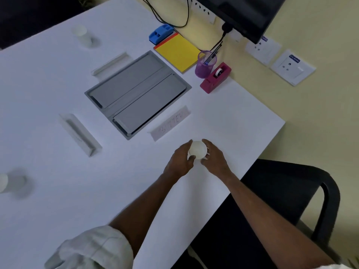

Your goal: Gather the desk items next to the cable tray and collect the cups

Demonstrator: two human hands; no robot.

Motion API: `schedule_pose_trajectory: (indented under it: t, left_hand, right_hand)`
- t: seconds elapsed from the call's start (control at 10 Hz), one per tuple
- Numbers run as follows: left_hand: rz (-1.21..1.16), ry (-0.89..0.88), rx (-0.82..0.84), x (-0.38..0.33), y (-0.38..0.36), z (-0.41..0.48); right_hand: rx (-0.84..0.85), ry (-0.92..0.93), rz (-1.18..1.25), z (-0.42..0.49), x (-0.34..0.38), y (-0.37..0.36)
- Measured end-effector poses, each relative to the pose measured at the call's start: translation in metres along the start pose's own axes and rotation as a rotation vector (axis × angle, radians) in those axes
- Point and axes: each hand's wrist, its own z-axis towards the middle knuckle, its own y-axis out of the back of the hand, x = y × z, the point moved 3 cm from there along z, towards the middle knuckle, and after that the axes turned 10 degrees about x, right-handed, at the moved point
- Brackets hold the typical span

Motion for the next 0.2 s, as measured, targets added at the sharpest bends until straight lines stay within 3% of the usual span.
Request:
schedule_pose_trajectory:
  t: [0.2]
  left_hand:
    - [0.040,-0.051,-0.077,0.001,0.005,-0.015]
  right_hand:
    - [-0.029,0.054,-0.103,-0.009,-0.001,0.002]
